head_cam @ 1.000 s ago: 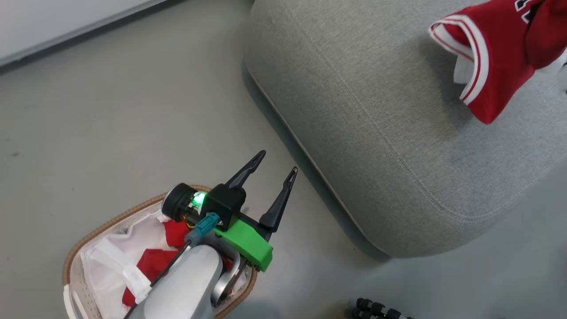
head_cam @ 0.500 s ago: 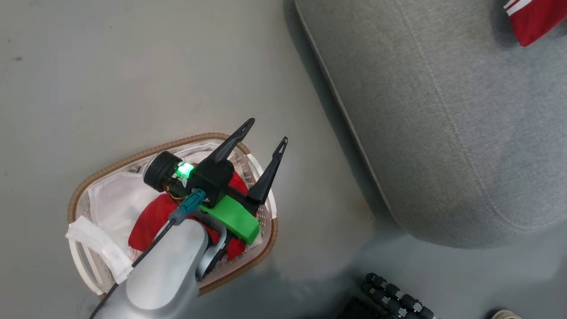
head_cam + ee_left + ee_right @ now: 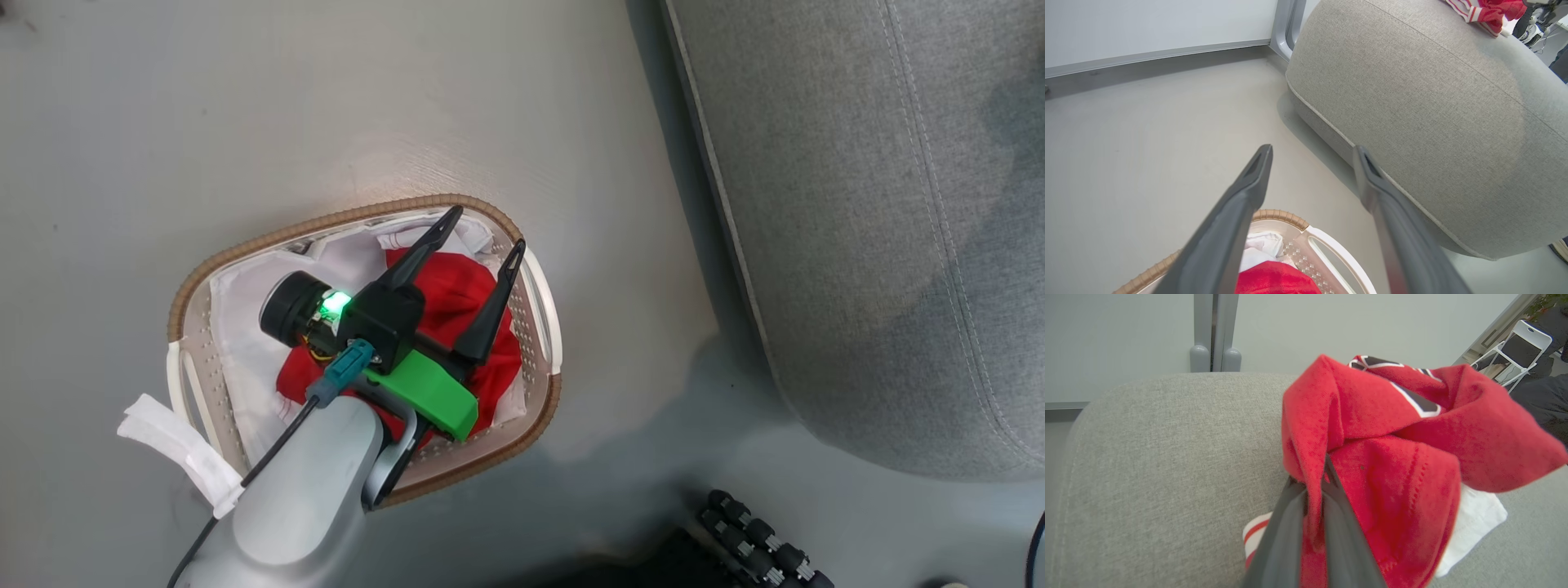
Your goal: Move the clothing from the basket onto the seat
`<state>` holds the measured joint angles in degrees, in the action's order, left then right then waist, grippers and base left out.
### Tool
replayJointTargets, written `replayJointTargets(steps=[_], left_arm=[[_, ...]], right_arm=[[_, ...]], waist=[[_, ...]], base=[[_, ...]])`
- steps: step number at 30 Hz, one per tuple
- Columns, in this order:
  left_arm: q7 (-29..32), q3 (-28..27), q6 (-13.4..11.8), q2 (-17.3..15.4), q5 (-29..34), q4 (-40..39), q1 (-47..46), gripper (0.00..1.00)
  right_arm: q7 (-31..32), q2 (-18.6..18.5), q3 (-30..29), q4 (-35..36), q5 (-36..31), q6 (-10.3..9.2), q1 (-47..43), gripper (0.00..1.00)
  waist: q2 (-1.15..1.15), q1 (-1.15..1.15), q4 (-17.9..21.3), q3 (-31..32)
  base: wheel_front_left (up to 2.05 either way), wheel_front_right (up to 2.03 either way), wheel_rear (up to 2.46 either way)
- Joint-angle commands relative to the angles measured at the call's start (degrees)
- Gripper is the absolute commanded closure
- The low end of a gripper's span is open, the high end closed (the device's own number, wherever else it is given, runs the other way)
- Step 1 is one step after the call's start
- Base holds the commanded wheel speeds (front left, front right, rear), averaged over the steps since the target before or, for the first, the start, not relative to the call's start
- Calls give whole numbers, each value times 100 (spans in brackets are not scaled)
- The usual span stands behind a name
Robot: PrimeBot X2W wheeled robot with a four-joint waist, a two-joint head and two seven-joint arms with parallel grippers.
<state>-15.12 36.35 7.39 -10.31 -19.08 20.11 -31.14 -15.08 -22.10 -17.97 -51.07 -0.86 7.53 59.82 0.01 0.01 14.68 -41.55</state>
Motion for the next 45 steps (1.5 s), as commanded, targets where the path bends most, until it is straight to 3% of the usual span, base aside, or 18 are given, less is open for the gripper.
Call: replayJointTargets(steps=[1,2,13,24,36,45], left_arm=[[-5,-39,18,16,13,17,-55,0],[-5,-64,18,32,2,39,-20,0],[-5,-735,19,241,53,154,485,0],[-5,-1876,-34,561,354,164,1149,0],[-5,-3193,-133,718,699,161,1937,0],[-5,-3605,-70,736,907,148,2398,0]], right_arm=[[-13,46,-96,37,-26,-8,-245,71],[-13,121,-138,93,-27,-8,-395,1],[-13,765,-221,1159,118,-8,-1981,0],[-13,1408,214,2649,457,-8,-3154,0],[-13,1761,1143,3191,636,-8,-4087,0],[-13,1853,1351,3185,715,-8,-4662,0]], waist=[[-1,-1,-51,136],[-1,-1,-54,203],[-1,-1,-58,1103],[-1,-1,-538,2193],[-1,-1,-1217,3072],[-1,-1,-1500,3506]], base=[[0,0,0],[0,0,0],[0,0,0],[0,0,0],[0,0,0],[0,0,0]])
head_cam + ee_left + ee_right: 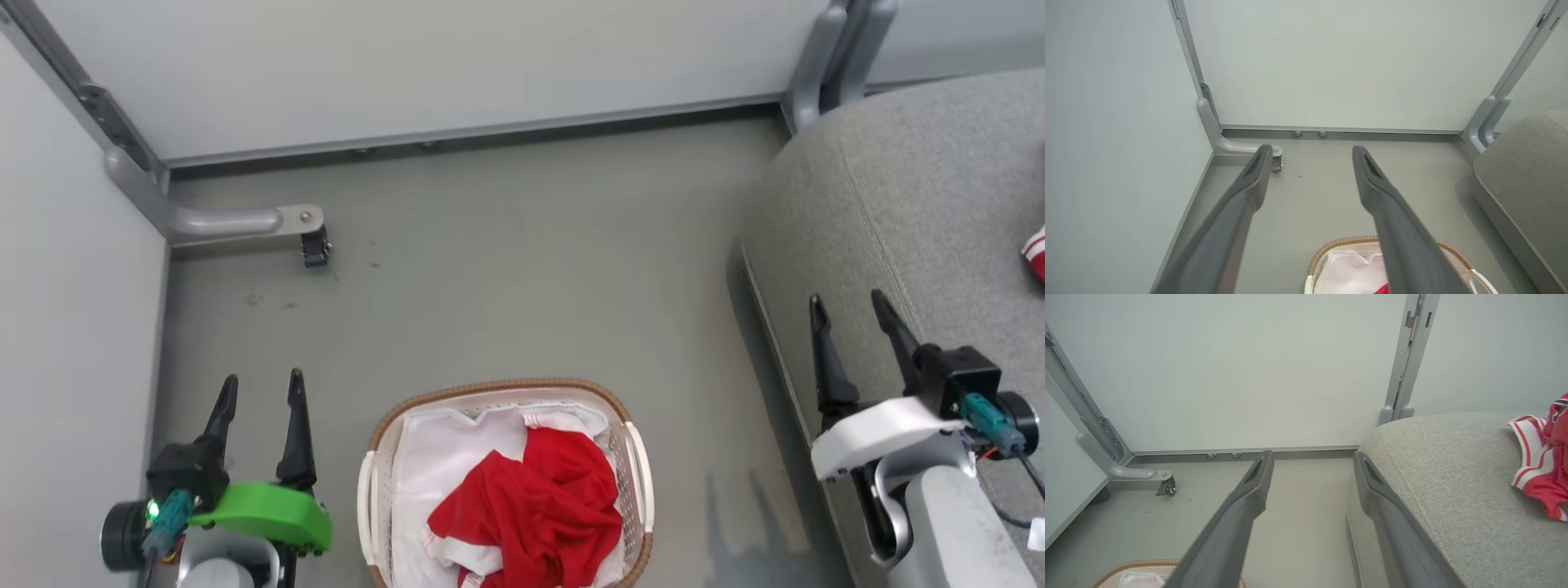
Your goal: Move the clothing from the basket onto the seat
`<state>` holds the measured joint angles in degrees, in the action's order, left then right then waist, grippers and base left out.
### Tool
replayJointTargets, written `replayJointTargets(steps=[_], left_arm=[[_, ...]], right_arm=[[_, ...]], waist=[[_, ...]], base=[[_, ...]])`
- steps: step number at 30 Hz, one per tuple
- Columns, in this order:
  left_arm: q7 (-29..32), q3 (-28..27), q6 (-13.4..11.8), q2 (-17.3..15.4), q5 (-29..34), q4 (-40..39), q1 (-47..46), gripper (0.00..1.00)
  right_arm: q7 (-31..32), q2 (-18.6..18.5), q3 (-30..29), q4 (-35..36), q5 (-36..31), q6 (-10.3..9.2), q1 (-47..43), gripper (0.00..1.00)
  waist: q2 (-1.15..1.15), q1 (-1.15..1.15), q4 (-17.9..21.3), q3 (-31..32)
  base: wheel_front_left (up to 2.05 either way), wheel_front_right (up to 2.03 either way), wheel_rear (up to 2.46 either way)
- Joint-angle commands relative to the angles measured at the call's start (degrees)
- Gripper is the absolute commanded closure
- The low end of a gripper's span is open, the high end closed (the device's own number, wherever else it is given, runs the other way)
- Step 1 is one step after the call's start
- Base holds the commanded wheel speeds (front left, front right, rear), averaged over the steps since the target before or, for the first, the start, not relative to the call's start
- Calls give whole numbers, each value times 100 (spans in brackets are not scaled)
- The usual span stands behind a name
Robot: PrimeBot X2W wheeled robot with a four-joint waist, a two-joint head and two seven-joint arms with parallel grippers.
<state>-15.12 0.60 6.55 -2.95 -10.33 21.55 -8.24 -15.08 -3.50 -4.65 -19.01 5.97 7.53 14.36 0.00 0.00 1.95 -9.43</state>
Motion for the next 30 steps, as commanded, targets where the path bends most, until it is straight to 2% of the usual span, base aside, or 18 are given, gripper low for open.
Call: replayJointTargets(steps=[1,10,19,25,30], left_arm=[[-5,-55,21,0,38,4,164,0],[-5,-137,57,2,-21,0,741,0],[-5,23,71,0,-110,44,977,0],[-5,182,86,-1,-132,84,898,0],[-5,550,94,-2,-245,206,517,0]], right_arm=[[-13,2,48,-44,45,-8,-173,0],[-13,35,246,-186,156,-8,-753,0],[-13,45,314,-309,239,-8,-1045,0],[-13,45,369,-261,256,-8,-856,0],[-12,46,476,-141,357,-8,-573,0]], waist=[[0,0,-230,341],[0,0,-230,777],[0,0,-166,858],[0,0,-56,667],[0,0,93,157]], base=[[0,0,0],[0,0,0],[0,0,0],[0,0,0],[0,0,0]])
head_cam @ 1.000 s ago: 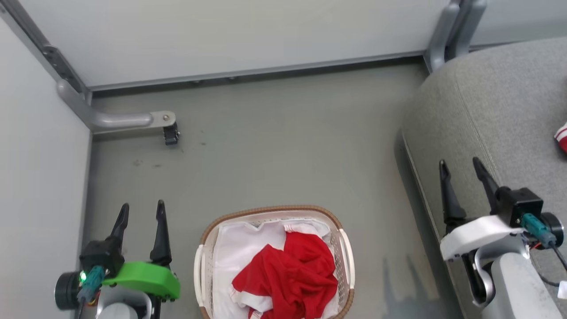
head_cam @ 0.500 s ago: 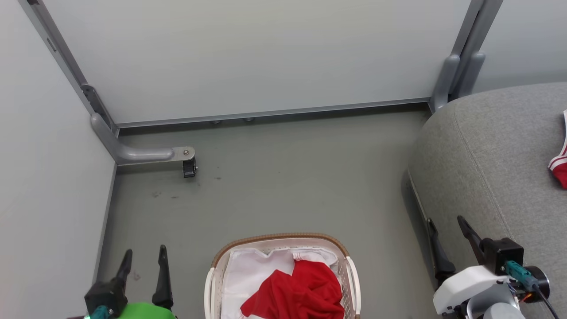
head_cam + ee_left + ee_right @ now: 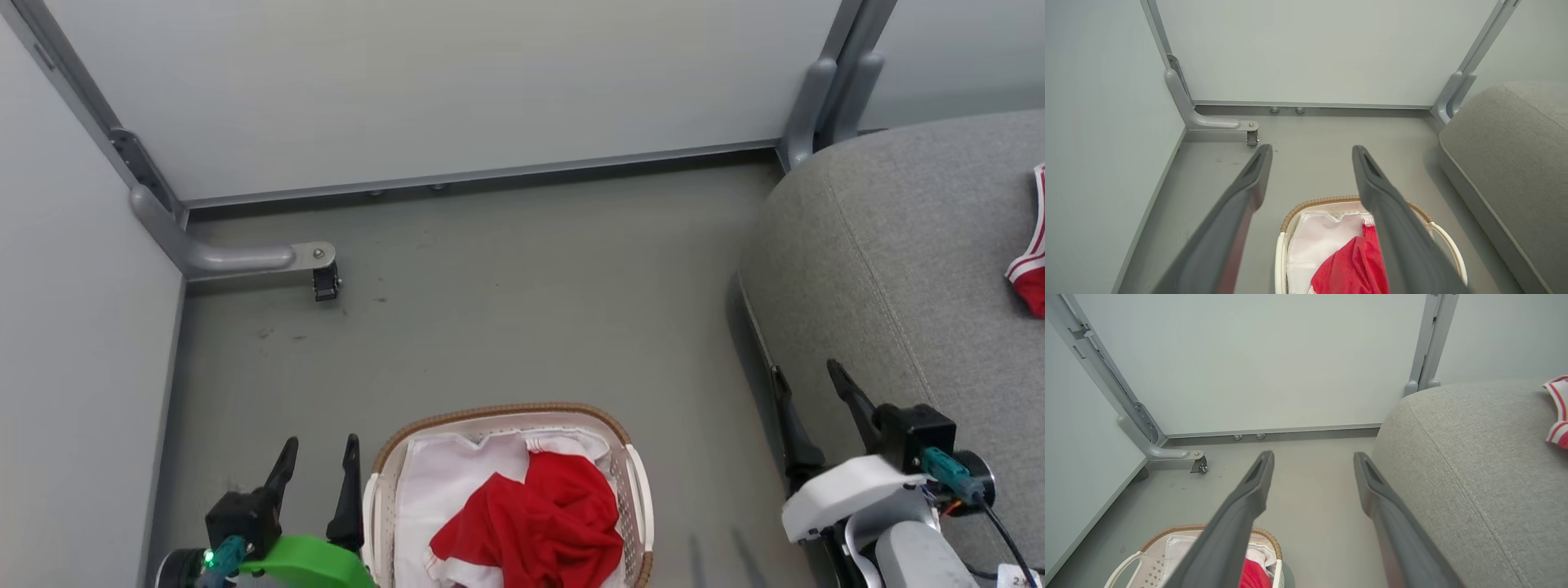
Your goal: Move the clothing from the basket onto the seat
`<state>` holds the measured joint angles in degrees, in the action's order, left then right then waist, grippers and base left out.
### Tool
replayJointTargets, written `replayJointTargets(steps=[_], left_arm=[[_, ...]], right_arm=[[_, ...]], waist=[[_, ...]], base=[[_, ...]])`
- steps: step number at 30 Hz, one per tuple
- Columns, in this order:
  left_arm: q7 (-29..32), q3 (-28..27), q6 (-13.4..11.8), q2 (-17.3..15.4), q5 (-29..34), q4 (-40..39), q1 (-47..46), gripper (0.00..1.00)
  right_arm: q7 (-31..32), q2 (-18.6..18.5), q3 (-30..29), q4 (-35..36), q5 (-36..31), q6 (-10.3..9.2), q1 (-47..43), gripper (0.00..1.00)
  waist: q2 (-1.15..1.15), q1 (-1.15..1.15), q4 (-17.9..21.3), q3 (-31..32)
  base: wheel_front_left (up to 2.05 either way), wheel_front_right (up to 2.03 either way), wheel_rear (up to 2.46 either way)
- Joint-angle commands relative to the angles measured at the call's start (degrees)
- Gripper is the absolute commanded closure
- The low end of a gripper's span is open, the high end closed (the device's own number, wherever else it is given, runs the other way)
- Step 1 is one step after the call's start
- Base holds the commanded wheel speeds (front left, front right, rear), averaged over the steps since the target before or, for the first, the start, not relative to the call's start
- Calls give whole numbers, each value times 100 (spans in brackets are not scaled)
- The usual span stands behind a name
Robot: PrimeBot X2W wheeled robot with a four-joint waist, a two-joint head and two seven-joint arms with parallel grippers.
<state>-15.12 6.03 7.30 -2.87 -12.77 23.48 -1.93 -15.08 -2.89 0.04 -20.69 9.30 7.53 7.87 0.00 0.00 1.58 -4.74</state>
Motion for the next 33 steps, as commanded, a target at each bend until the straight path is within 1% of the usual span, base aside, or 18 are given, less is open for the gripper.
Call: replayJointTargets(steps=[1,5,9,16,19,21,27,33], left_arm=[[-4,64,21,-9,-37,53,-186,0],[-5,360,23,-10,-176,365,-665,0],[-5,752,25,-12,-316,890,-1114,0],[-5,1309,26,-26,-580,2019,-2057,0],[-5,1595,26,-34,-757,2495,-2423,0],[3,1758,26,-38,-984,2794,-2597,0],[220,2180,27,-164,-1494,3474,-3115,0],[572,2348,27,-282,-1915,4045,-3404,0]], right_arm=[[-12,-13,57,64,42,-8,160,0],[-12,-14,253,182,103,-8,520,0],[-12,-14,427,245,150,-8,783,0],[-12,-10,656,303,376,-8,1110,0],[-12,-11,673,348,408,-8,1187,0],[-12,-9,691,382,431,-8,1226,0],[-12,-4,718,489,534,-8,1287,0],[-12,-8,854,570,698,-8,1317,0]], waist=[[0,0,175,-441],[0,0,411,-1021],[0,0,677,-1515],[0,0,1180,-2305],[0,0,1382,-2575],[0,0,1503,-2746],[0,0,1717,-3208],[0,0,1860,-3530]], base=[[0,0,0],[0,0,0],[0,0,0],[0,0,0],[0,0,0],[0,0,0],[0,0,0],[0,0,0]])
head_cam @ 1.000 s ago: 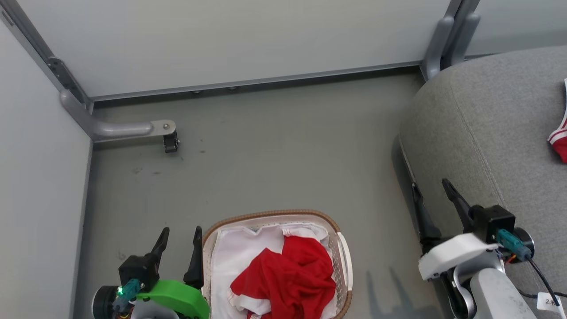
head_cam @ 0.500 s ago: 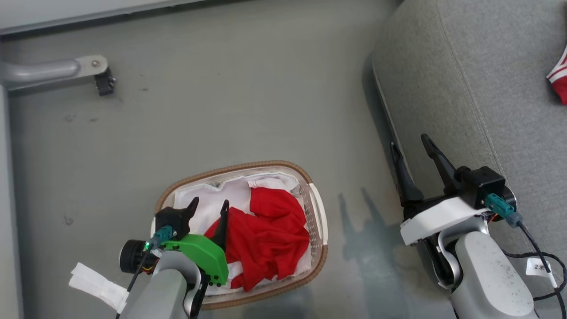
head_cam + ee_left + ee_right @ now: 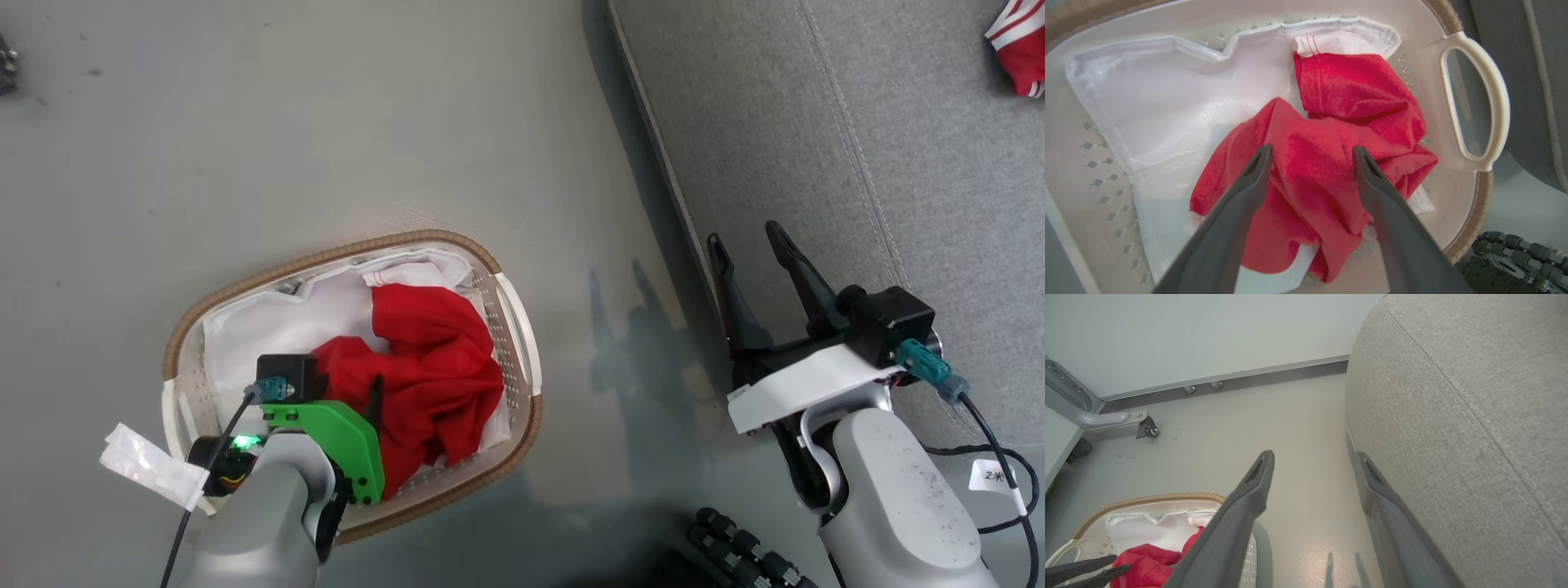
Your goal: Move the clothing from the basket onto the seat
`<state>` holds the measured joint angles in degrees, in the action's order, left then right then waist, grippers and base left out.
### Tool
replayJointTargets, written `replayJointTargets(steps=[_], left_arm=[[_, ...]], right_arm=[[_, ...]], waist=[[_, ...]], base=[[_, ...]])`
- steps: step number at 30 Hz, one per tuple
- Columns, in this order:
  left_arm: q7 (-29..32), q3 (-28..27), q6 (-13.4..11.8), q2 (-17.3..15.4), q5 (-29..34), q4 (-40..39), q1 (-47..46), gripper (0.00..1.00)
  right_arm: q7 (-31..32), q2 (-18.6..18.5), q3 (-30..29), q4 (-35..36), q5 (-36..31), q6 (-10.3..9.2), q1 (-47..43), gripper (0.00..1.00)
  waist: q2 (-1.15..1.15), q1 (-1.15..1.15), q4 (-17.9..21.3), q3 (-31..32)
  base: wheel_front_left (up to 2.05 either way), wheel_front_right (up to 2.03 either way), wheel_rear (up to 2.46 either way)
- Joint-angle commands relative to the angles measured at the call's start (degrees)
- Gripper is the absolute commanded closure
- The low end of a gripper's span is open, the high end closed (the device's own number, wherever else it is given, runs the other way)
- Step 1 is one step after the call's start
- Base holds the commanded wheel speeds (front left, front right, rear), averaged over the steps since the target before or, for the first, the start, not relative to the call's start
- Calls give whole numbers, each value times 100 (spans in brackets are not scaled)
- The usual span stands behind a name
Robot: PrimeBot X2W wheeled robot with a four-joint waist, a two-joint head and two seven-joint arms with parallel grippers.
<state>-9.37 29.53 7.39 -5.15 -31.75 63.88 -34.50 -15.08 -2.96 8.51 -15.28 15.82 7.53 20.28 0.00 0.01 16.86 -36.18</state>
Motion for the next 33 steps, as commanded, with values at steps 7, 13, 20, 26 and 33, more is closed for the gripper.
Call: replayJointTargets(steps=[7,13,20,26,33], left_arm=[[178,360,18,-126,-334,80,-334,0],[334,818,18,-248,-405,155,-566,0],[550,1262,19,-230,-488,386,-738,0],[616,1613,19,-239,-417,593,-897,0],[489,1655,19,-289,-572,782,-886,100]], right_arm=[[-12,0,42,125,128,-8,140,0],[-12,-3,138,219,102,-8,274,0],[-12,-3,157,458,66,-8,246,0],[-12,-3,126,649,-13,-8,117,0],[-12,-8,287,622,-30,-8,257,0]], waist=[[0,-1,399,-670],[0,-1,513,-944],[0,-1,537,-1083],[0,-1,476,-1108],[0,-1,537,-947]], base=[[0,0,0],[0,0,0],[0,0,0],[0,0,0],[0,0,0]])
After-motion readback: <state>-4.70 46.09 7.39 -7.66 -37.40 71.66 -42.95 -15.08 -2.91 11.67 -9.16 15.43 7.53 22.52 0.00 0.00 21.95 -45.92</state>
